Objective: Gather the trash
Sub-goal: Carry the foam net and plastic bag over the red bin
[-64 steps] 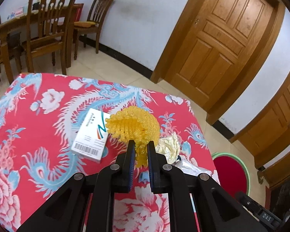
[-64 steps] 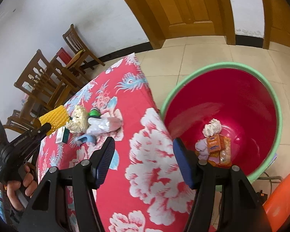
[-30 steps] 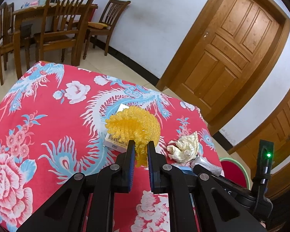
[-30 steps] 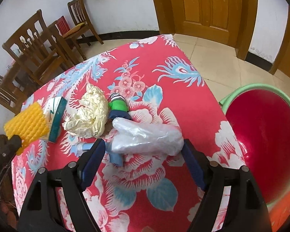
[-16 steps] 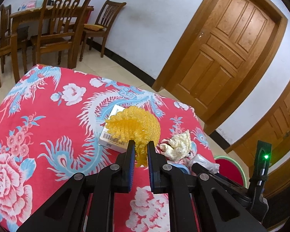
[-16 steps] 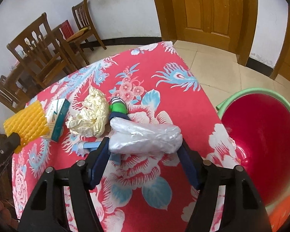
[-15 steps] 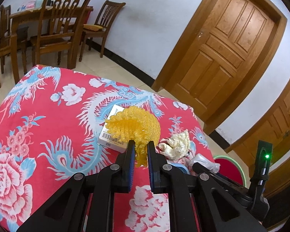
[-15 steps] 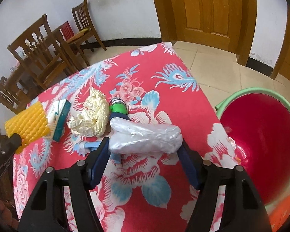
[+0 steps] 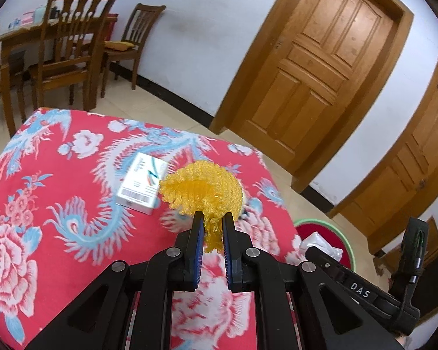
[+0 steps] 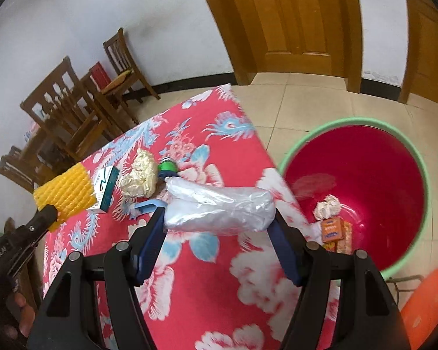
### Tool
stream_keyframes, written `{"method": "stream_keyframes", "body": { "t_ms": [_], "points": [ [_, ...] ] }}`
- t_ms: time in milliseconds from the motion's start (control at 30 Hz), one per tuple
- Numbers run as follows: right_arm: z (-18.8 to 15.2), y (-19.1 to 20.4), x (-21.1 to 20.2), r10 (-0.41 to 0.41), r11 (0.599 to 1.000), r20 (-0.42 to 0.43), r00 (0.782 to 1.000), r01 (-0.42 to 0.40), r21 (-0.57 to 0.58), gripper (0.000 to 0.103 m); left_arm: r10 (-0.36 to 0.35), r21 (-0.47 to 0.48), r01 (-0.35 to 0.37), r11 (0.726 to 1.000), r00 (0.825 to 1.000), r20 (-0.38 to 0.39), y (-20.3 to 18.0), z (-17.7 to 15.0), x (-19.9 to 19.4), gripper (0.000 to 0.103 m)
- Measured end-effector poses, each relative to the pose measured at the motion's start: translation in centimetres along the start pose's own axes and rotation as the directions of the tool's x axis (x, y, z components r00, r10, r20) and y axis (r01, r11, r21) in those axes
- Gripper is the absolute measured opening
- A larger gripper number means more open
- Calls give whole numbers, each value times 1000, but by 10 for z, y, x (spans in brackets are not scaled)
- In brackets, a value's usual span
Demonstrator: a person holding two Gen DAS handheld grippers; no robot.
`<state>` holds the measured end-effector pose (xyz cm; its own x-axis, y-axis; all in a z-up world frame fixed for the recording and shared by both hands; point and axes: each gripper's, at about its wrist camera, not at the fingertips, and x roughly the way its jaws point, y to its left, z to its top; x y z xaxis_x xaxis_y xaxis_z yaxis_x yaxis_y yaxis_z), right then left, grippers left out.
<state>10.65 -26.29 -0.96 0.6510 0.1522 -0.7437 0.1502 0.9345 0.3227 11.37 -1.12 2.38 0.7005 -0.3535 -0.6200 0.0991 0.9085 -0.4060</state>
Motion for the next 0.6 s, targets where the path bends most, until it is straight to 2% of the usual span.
{"method": "stream_keyframes", "body": {
  "t_ms": [267,600],
  "points": [
    [-5,-45,-32,-33,996,42,999,29,81,71,-54,63,55,996,998,-32,-37,-9,2,12],
    [-12,-100,-48,-65,981,53,996,54,185,71,-115,160,131,978,988,-107,-94,-26,19,12]
  ]
}}
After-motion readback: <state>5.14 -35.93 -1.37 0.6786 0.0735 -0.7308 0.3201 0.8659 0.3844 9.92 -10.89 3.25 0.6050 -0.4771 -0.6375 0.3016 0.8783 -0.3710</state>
